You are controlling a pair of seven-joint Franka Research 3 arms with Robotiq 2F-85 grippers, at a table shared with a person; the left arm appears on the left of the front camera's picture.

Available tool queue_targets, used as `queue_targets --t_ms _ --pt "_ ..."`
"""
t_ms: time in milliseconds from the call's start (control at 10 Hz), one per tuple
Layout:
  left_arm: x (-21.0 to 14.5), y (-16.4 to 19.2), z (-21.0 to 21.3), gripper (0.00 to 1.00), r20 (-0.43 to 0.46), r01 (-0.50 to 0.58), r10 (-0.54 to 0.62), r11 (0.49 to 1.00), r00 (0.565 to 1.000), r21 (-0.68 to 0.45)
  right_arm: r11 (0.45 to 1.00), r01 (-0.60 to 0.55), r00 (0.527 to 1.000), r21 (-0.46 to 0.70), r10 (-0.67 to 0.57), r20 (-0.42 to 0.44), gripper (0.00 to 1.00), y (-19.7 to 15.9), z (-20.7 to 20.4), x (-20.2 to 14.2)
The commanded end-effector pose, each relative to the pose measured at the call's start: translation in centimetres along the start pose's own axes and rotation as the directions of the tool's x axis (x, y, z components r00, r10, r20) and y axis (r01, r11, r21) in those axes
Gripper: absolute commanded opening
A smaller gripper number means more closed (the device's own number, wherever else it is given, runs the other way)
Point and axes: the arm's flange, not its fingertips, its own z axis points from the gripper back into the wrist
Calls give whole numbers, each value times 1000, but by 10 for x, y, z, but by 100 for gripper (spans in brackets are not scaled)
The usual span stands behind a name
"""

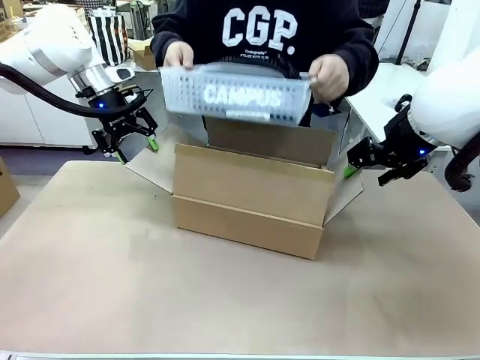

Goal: Pack the gift set into the box.
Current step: Lift both hands away from the flaps of the Package Box.

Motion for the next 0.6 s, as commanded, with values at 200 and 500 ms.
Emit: queue_targets --t_ms 200,500 --pt "-1 0 1 100 8 -17 17 1000 1000 17 1000 -3 1000 -4 3 -3 100 0 1 0" --pt "-1 0 1 100 8 -17 17 1000 1000 17 1000 -3 1000 -4 3 -3 100 0 1 0"
